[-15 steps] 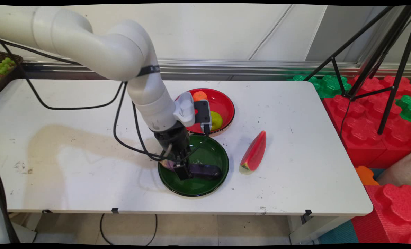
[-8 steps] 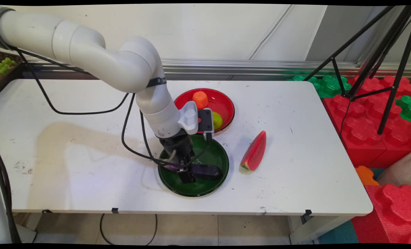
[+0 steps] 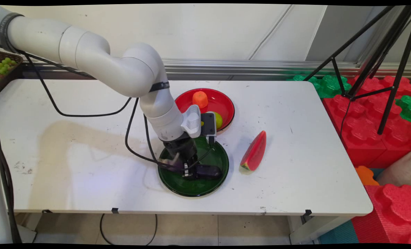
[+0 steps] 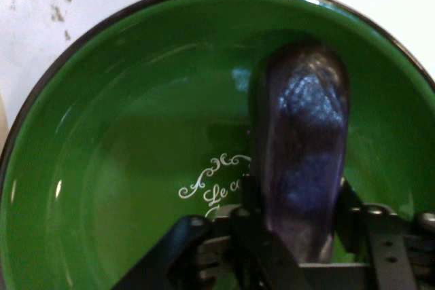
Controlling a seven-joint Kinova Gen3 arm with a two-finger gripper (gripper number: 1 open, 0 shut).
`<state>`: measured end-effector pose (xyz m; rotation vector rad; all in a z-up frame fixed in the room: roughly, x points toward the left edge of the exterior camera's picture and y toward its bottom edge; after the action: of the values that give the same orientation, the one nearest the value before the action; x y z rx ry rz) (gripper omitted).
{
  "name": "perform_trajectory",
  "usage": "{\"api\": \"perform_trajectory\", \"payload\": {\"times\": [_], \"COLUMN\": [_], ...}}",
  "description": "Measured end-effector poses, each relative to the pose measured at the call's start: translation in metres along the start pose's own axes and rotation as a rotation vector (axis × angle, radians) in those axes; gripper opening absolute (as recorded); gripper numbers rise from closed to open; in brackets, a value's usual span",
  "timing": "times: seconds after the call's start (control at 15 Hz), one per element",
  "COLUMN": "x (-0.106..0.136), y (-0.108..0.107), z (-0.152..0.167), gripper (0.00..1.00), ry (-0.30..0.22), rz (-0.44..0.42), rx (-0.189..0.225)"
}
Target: Place the picked object on the table
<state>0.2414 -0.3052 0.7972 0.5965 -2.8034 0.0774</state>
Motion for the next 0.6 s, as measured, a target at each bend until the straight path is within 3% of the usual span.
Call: {"api": "perform_trajectory", "payload": {"times": [0.4,0.6], "x": [0.000,0.000], "y": [0.001,-0.002], "z": [-0.018,-0.044], "gripper": [0.00,0.00], "ry": [0.022,0.038], "rz": [0.054,0.073], "rx": [0.018,0.046]}}
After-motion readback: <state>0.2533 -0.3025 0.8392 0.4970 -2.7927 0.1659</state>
